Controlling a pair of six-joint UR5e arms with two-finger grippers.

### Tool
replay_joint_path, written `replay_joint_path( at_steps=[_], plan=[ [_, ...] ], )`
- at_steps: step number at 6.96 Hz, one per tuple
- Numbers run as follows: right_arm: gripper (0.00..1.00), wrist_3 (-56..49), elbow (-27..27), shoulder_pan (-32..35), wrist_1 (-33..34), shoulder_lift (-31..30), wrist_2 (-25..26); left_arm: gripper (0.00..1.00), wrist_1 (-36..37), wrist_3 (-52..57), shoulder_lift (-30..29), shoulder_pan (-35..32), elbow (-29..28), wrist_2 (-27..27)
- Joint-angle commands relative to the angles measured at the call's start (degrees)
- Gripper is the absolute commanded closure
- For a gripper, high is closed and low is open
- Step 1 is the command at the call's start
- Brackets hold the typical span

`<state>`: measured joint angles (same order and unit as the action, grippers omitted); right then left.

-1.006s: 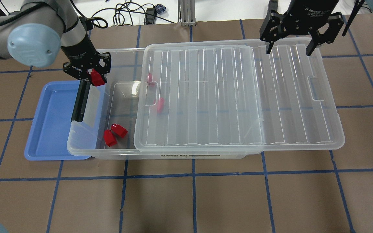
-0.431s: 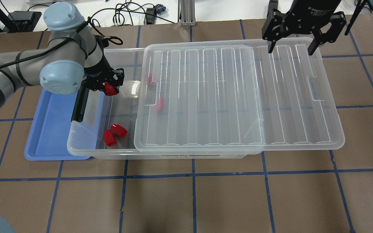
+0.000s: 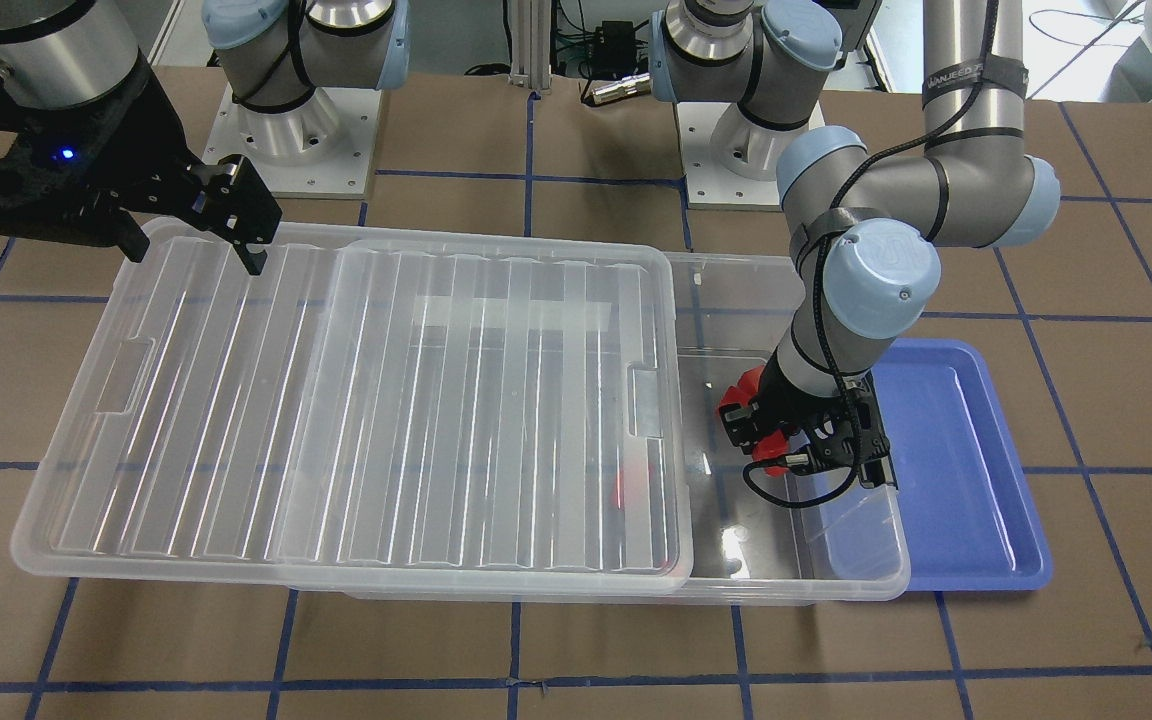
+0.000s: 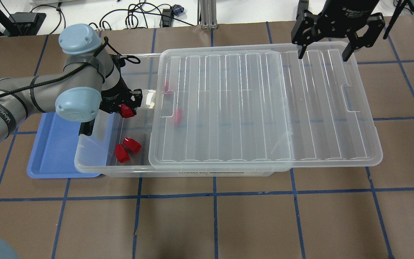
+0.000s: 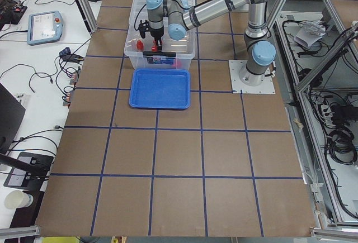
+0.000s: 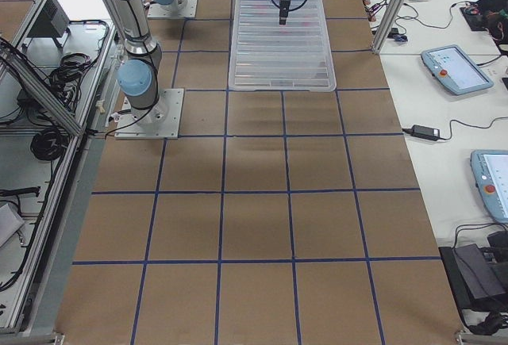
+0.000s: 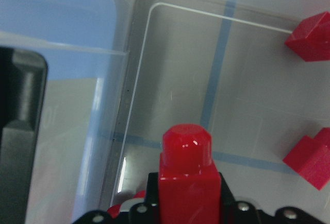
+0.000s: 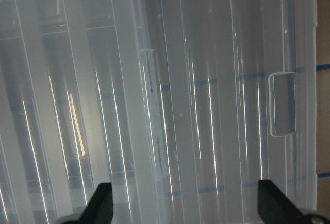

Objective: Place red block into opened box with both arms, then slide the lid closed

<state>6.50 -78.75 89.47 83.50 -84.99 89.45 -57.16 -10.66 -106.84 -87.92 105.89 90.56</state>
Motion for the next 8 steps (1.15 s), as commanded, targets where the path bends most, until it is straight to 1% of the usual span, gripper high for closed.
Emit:
replay_joint_path(
  at_steps=[1, 2, 3, 5, 6, 7, 8],
  plan=[
    [0.0, -0.09, 0.09, -0.09, 0.0, 0.0, 0.11, 1.0, 2.67, 0.02, -0.47, 0.03, 1.86, -0.12],
    [0.0, -0.09, 0.09, -0.09, 0.0, 0.0, 0.29, 1.0, 3.1, -0.24, -0.56, 0.03, 2.64, -0.03],
    [0.0, -0.09, 0.0, -0.18, 0.0, 0.0, 0.2, 1.0, 7.63, -0.5, -0.73, 0.12, 4.83, -0.64],
    [0.0, -0.18, -0.09, -2.1, 0.0, 0.0, -0.15, 1.0, 12.66, -0.68, -1.87, 0.03, 7.48, -1.0],
    [0.0, -0.35, -0.09, -3.16, -0.26, 0.0, -0.24, 0.95, 13.03, -0.16, -2.31, 0.03, 7.66, -1.0],
    [0.0, -1.66, 0.0, -4.12, -0.18, 0.0, -0.06, 0.57, 14.34, 0.11, -2.49, 0.03, 7.75, -0.91],
    [0.0, -5.06, 0.0, -6.74, -0.26, 0.0, -0.06, 0.1, 14.79, 0.55, -2.06, 0.03, 7.58, -1.0]
  ],
)
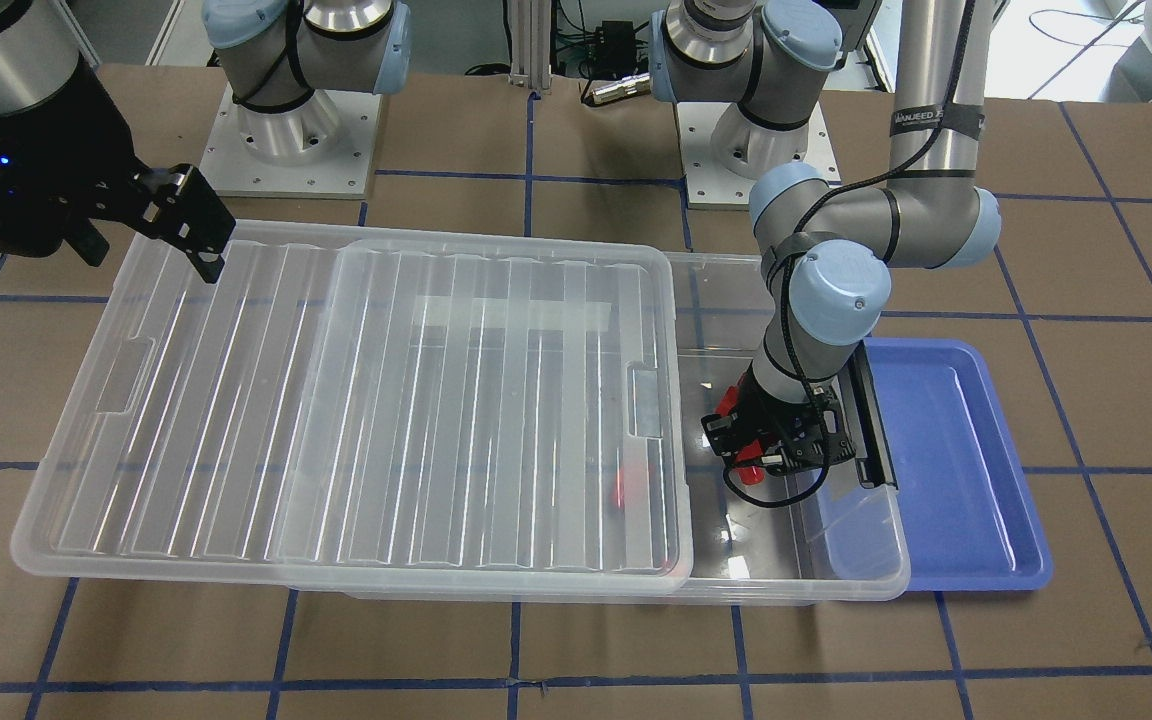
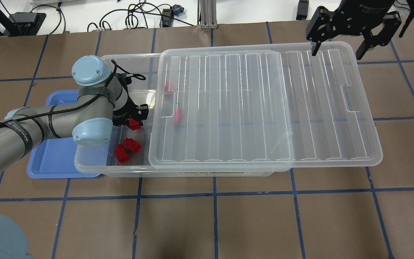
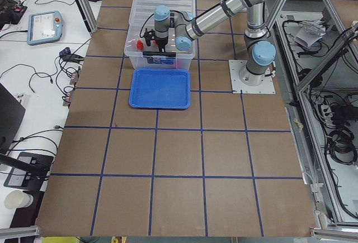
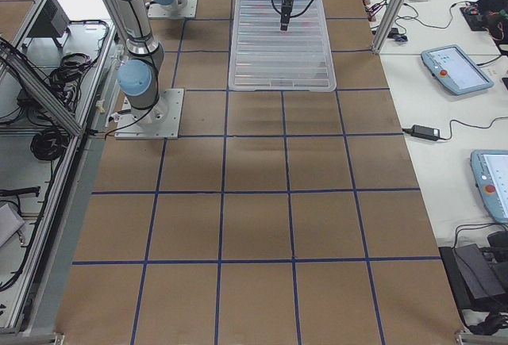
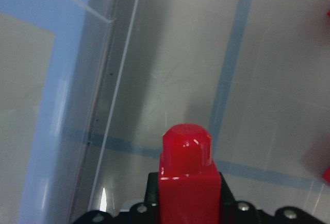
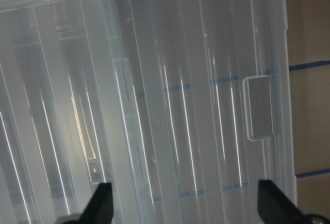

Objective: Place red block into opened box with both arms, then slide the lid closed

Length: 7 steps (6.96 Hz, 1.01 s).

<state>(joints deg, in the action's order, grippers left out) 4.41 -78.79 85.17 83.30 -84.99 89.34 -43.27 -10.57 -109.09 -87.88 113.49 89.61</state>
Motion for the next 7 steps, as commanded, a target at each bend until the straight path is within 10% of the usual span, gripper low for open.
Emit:
replay_joint_path(
  at_steps=[1, 7],
  plan=[
    [0.0, -8.05, 0.38, -6.81, -0.59, 0.0, -0.05, 0.0, 1.17, 0.81, 0.8, 0.08, -0.72, -1.18],
    [0.0, -32.74, -4.85, -21.53, 1.41, 2.54, 1.78, 0.0, -27.49, 1.43, 9.22, -0.27, -16.42, -0.49]
  ],
)
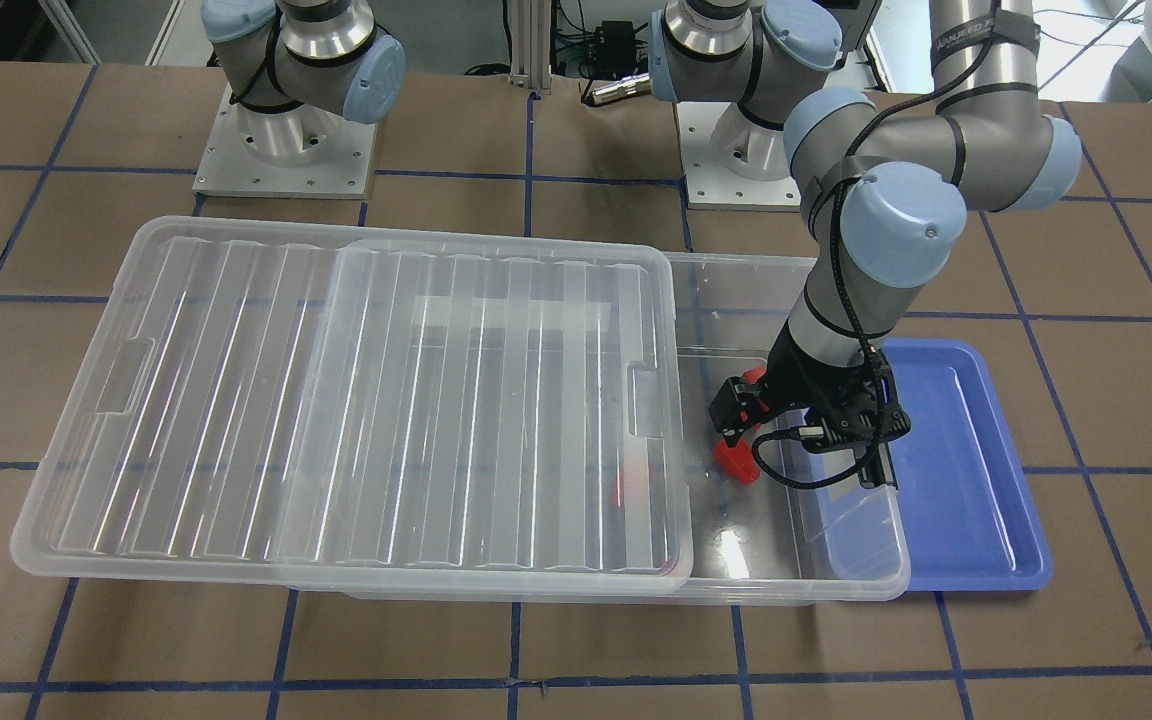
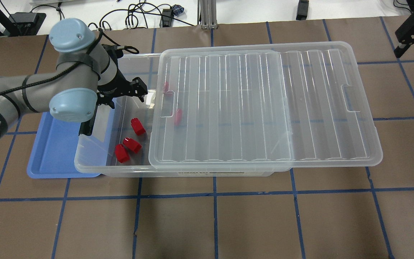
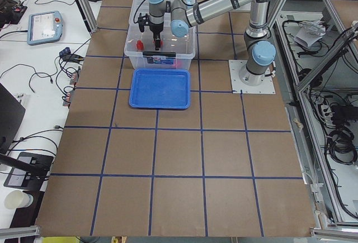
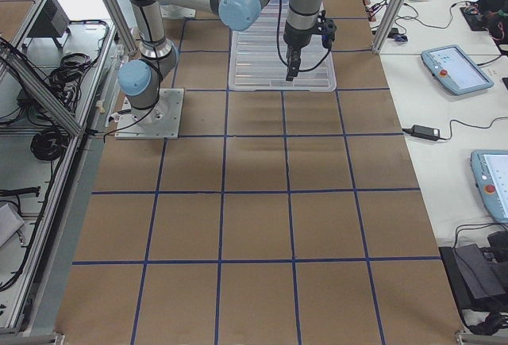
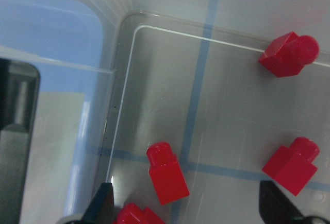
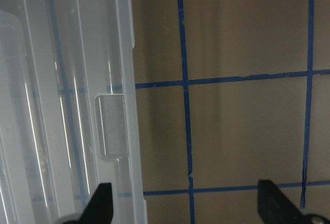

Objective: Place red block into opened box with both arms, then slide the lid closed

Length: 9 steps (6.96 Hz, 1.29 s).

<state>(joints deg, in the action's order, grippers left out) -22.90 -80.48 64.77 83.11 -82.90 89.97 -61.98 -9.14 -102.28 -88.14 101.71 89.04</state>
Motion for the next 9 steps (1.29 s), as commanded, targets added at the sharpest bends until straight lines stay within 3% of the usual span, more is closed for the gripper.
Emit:
replay_joint_path(
  at_steps=[1, 3, 8, 9],
  plan=[
    [0.0, -5.84, -7.37, -1.14, 7.27, 0.72, 1.61, 0.0, -18.09, 0.0, 4.26, -0.02, -10.25, 0.17],
    [0.0, -5.75, -12.75, -1.32, 14.15, 4.58, 1.79, 0.0, -28.52, 0.0, 6.81, -0.02, -16.09, 3.14],
    [0.0, -5.05, -15.75, -0.88, 14.45, 4.59, 1.27, 0.0, -29.78, 6.5, 8.24, -0.28, -17.07, 3.08],
    [0.0, -4.96, -15.93, -0.53, 14.54, 4.5, 1.18, 0.0, -29.96, 6.76, 7.97, -0.45, -17.51, 0.64]
  ],
)
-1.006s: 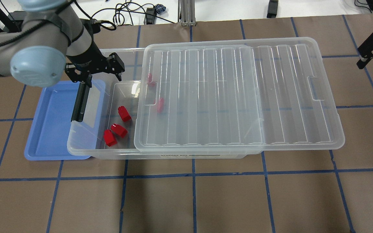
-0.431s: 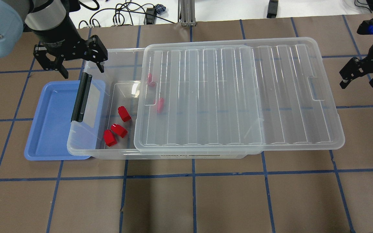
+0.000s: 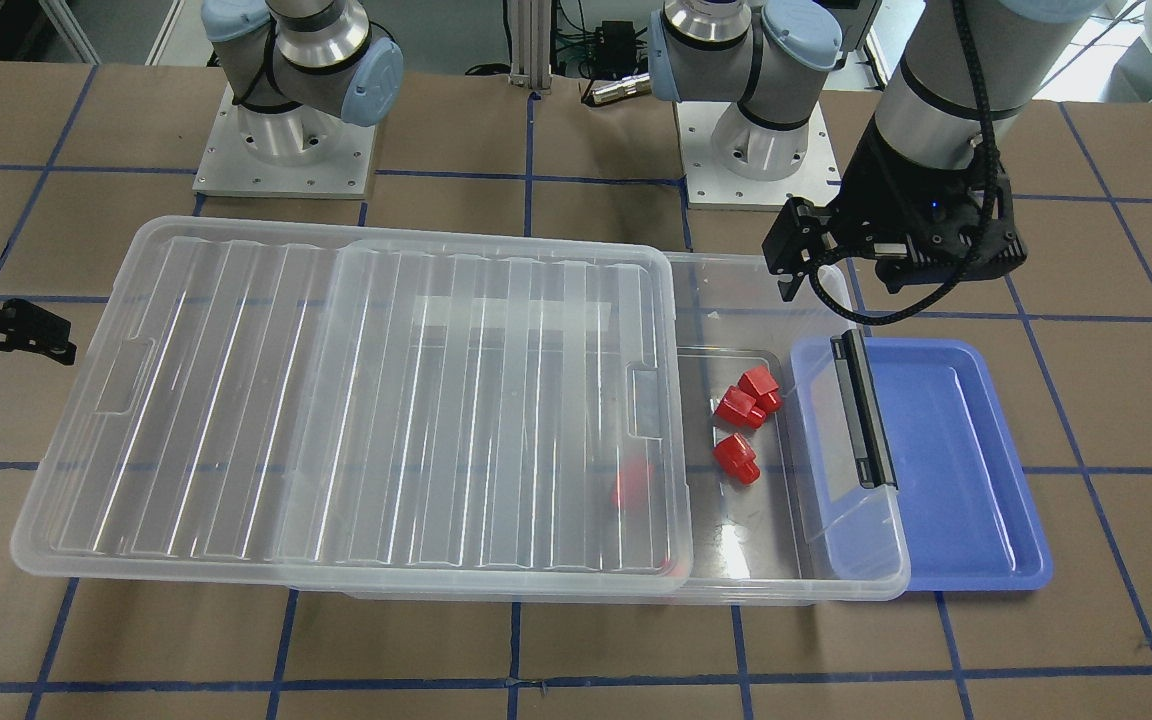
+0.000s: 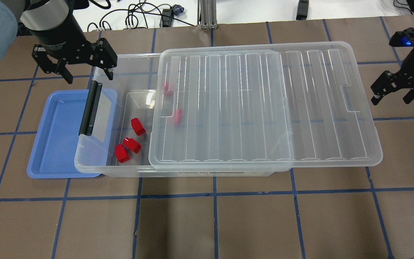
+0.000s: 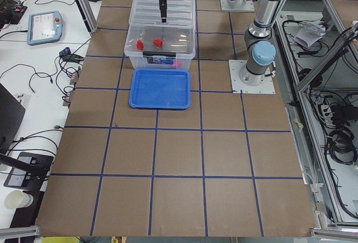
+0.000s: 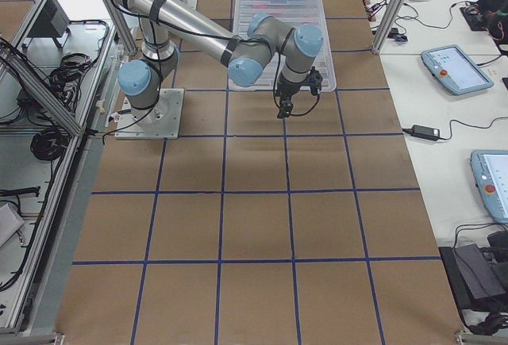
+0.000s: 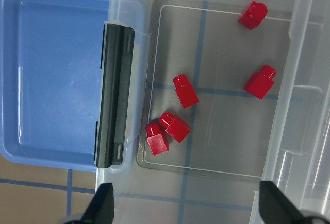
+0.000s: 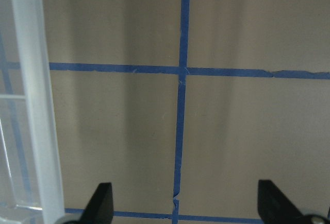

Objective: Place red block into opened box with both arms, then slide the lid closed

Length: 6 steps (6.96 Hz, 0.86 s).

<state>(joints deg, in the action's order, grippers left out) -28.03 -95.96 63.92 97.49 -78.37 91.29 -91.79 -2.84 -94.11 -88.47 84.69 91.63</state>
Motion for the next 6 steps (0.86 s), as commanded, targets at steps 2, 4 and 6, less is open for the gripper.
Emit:
replay_joint_path(
  at_steps=[2, 4, 6],
  plan=[
    [0.0, 1.21, -0.46, 0.94, -0.02, 0.14, -0.58, 0.0, -0.58, 3.61, 1.9, -0.56, -0.58, -3.48],
    [0.0, 4.81, -0.37, 6.98, 0.94, 0.23, -0.76, 0.0, -0.49, 5.39, 3.05, -0.83, -0.49, -3.65],
    [0.0, 5.61, -0.28, 10.6, 1.12, 0.32, -1.37, 0.0, -0.41, 4.78, 3.4, -1.36, -0.66, -3.39]
  ],
)
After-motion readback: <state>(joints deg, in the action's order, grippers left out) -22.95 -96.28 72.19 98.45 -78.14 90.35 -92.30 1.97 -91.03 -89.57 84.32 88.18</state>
